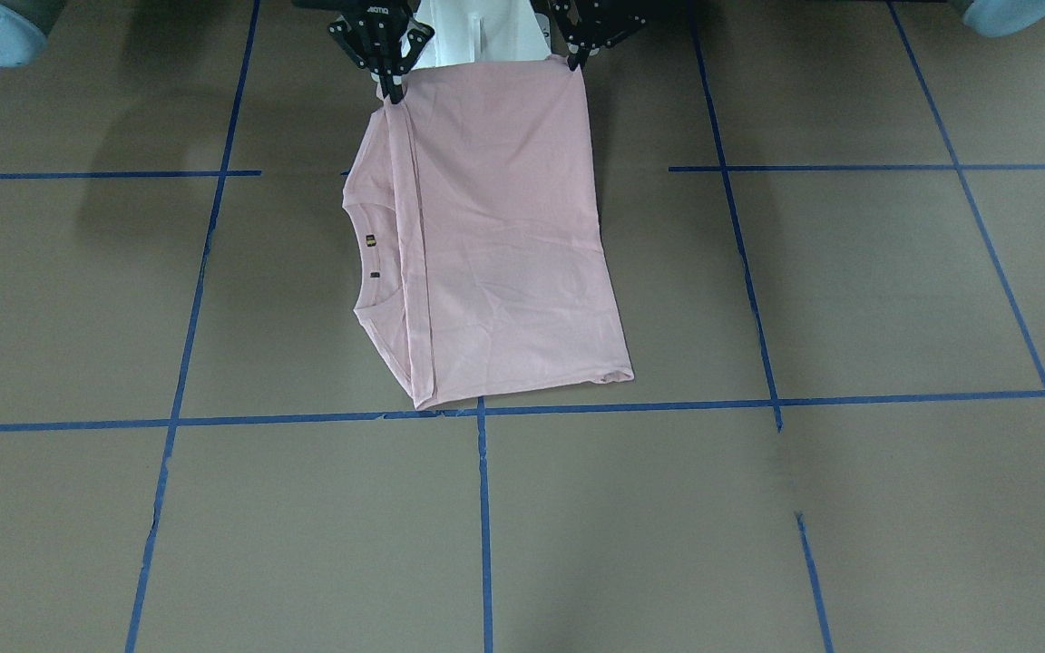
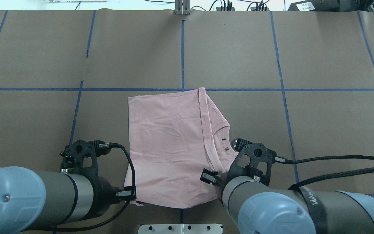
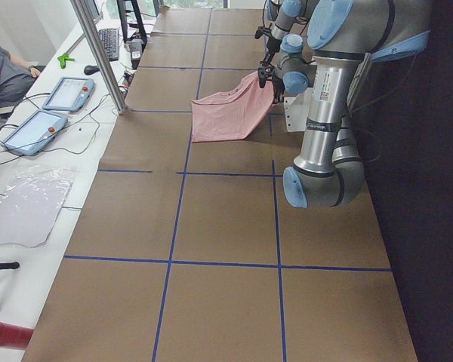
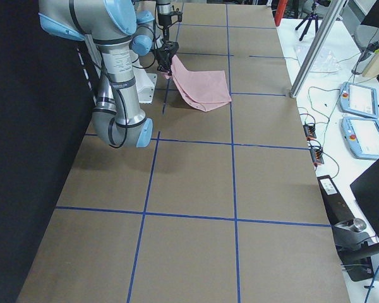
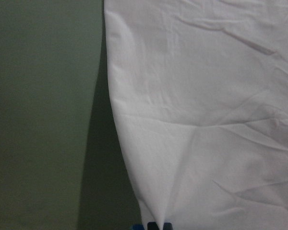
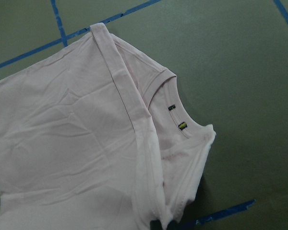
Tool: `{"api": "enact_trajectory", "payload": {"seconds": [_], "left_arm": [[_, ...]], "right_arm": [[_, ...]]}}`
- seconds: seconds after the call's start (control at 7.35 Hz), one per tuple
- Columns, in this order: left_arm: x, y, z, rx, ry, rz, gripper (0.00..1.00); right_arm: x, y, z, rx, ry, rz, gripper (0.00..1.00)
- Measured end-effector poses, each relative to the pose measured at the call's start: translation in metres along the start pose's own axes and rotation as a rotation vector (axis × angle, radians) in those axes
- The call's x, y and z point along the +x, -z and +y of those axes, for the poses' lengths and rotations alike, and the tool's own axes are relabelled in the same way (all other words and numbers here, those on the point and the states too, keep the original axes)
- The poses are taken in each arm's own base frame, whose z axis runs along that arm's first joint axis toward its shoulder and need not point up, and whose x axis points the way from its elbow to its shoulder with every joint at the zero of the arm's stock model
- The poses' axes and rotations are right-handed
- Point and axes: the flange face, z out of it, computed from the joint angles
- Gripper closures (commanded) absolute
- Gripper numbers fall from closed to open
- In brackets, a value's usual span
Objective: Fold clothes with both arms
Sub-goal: 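Lift the near edge with both grippers and fold it over farther away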
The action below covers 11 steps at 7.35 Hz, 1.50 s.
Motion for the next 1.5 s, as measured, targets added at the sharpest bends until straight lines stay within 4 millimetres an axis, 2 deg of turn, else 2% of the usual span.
{"api": "enact_trajectory", "payload": {"seconds": [0.14, 0.27, 0.41, 0.54, 0.82, 1.09, 1.22, 1.36, 1.5], "left_arm": [[0.005, 0.005, -0.003, 0.005, -0.010, -0.006, 1.00], [0.006, 0.000, -0.017, 0.028, -0.033, -0.027, 1.00], [0.007, -0.009, -0.039, 0.064, -0.060, -0.057, 1.00], [0.008, -0.019, -0.065, 0.099, -0.084, -0.088, 1.00], [0.007, -0.038, -0.108, 0.152, -0.106, -0.121, 1.00], [0.006, -0.059, -0.149, 0.196, -0.095, -0.152, 1.00], [0.006, -0.077, -0.182, 0.223, -0.101, -0.176, 0.69], [-0.003, -0.100, -0.222, 0.253, -0.118, -0.199, 0.01], [-0.018, -0.122, -0.266, 0.282, -0.151, -0.222, 0.00]], "right_arm": [[0.001, -0.005, 0.003, 0.003, 0.010, 0.024, 1.00], [-0.003, -0.016, 0.003, 0.017, 0.020, 0.048, 1.00], [-0.012, -0.025, -0.005, 0.039, 0.024, 0.061, 1.00], [-0.024, -0.037, -0.019, 0.066, 0.024, 0.065, 1.00], [-0.046, -0.075, -0.053, 0.116, 0.027, 0.049, 1.00], [-0.055, -0.104, -0.085, 0.156, 0.039, 0.053, 1.00], [-0.065, -0.119, -0.105, 0.166, 0.055, 0.068, 0.60], [-0.083, -0.146, -0.133, 0.168, 0.069, 0.088, 0.01], [-0.109, -0.184, -0.171, 0.169, 0.091, 0.102, 0.00]]}}
